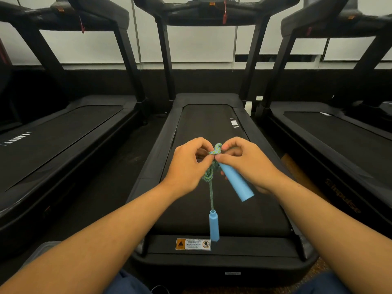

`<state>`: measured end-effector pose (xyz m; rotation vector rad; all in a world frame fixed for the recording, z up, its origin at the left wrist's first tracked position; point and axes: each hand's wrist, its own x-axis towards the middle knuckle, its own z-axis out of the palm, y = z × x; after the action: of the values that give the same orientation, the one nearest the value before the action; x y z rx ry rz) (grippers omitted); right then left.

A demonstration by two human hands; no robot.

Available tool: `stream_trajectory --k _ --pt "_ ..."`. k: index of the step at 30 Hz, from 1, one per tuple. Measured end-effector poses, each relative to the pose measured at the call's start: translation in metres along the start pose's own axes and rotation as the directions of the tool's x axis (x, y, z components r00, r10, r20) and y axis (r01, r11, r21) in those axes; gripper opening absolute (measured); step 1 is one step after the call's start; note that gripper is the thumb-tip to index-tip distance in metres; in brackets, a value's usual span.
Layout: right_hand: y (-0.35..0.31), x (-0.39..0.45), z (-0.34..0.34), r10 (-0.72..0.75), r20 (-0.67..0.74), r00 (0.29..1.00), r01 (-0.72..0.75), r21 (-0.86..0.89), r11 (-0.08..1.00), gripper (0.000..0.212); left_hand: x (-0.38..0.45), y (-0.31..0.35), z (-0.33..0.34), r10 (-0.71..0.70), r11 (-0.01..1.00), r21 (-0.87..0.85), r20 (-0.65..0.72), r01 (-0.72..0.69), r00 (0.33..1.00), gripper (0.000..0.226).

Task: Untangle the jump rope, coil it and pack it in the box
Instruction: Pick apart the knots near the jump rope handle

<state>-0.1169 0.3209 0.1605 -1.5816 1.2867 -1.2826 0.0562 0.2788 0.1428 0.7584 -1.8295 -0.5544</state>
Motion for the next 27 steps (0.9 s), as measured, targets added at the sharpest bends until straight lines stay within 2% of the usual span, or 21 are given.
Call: stream_trajectory --k 3,6,10,13,15,17,20,23,25,27 --pt "0.0 0.0 -0.002 0.017 0.074 0.997 -0.025 0.105 0.994 0.034 0.002 -0.001 -0.002 0.058 0.998 0.022 -0.04 -0.057 0.997 0.011" --pt "-0.001 0.0 -0.001 0.032 0.082 0.996 -0.044 0.141 0.989 0.024 0.003 -0.004 -0.006 0.083 0.996 0.044 -0.051 -0.081 0.995 0.013" --pt "0.001 0.002 -0.004 -0.032 0.059 0.998 0.032 0.007 0.999 0.012 0.001 -0.006 -0.007 0.135 0.989 0.066 -0.02 -0.133 0.991 0.014" --pt "0.0 0.004 -0.008 -0.152 0.018 0.988 0.153 -0.141 0.978 0.005 0.001 -0.006 -0.009 0.144 0.988 0.052 0.005 -0.144 0.99 0.013" --pt "0.001 0.007 -0.008 -0.197 -0.026 0.98 0.185 -0.241 0.953 0.01 0.002 -0.006 -0.011 0.159 0.985 0.069 0.031 -0.161 0.987 0.014" --pt "0.002 0.011 -0.009 -0.182 -0.09 0.979 0.151 -0.274 0.95 0.016 0.003 -0.006 -0.012 0.175 0.98 0.086 0.038 -0.178 0.984 0.015" --pt "0.001 0.014 -0.006 -0.108 -0.153 0.982 0.102 -0.044 0.994 0.018 0.005 -0.004 -0.013 0.205 0.973 0.099 0.035 -0.207 0.978 0.016" --pt "0.0 0.014 -0.004 -0.086 -0.166 0.982 0.113 0.16 0.981 0.014 0.005 -0.002 -0.014 0.239 0.963 0.112 0.057 -0.244 0.969 0.019" --pt "0.002 0.012 -0.005 -0.104 -0.12 0.987 0.126 0.193 0.973 0.02 0.004 -0.001 -0.015 0.262 0.954 0.127 0.089 -0.272 0.961 0.024" --pt "0.003 0.009 -0.006 -0.126 -0.05 0.991 0.131 0.12 0.984 0.03 0.004 -0.001 -0.015 0.266 0.952 0.13 0.107 -0.279 0.958 0.026"
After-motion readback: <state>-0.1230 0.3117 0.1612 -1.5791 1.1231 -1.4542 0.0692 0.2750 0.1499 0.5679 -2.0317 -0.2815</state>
